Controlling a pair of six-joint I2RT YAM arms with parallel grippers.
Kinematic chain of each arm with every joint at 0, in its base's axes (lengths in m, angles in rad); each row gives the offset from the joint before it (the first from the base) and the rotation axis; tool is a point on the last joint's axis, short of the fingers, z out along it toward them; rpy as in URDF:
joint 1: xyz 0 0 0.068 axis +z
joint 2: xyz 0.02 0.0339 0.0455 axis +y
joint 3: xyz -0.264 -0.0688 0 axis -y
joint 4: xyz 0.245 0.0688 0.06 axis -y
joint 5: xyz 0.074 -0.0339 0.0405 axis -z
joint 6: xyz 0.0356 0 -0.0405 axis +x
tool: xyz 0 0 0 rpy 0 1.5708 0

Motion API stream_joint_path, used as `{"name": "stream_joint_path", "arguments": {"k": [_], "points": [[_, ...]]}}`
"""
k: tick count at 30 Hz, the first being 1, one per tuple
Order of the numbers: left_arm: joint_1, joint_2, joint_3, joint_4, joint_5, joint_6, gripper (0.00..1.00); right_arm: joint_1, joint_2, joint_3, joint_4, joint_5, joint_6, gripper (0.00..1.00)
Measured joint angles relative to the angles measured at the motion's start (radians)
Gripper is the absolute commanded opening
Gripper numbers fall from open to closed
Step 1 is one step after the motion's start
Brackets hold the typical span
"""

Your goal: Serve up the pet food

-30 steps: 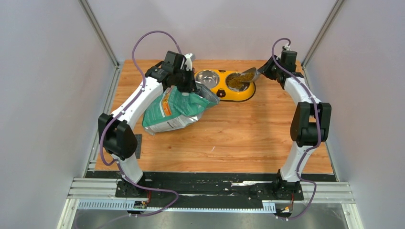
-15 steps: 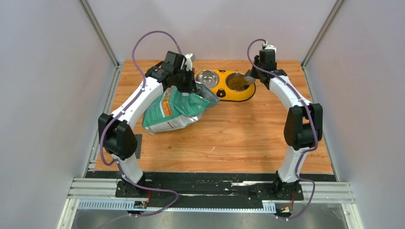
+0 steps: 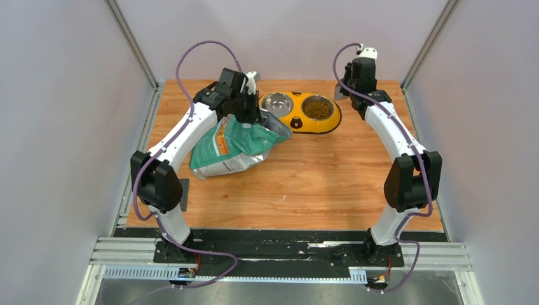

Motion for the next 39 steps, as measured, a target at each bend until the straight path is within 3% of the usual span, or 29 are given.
{"name": "stream_joint_path", "arguments": {"k": [6, 16, 21, 30, 39], "points": [[0.000, 0.000, 0.000, 0.000, 0.000, 0.000, 0.00, -0.010, -0.110, -0.028, -0.013, -0.033, 0.068, 0.00], [-0.009, 0.000, 0.000, 0.000, -0.007, 0.019, 0.00, -0.078, -0.568, -0.238, -0.111, -0.398, 0.364, 0.00], [-0.039, 0.001, 0.024, -0.029, -0.057, 0.046, 0.00, -0.078, -0.711, -0.303, -0.126, -0.603, 0.453, 0.00], [-0.104, 0.035, 0.158, -0.163, -0.194, 0.071, 0.00, -0.075, -0.753, -0.462, -0.146, -0.746, 0.550, 0.00], [-0.161, 0.095, 0.257, -0.251, -0.290, 0.072, 0.00, -0.060, -0.753, -0.487, -0.142, -0.832, 0.566, 0.00]]}}
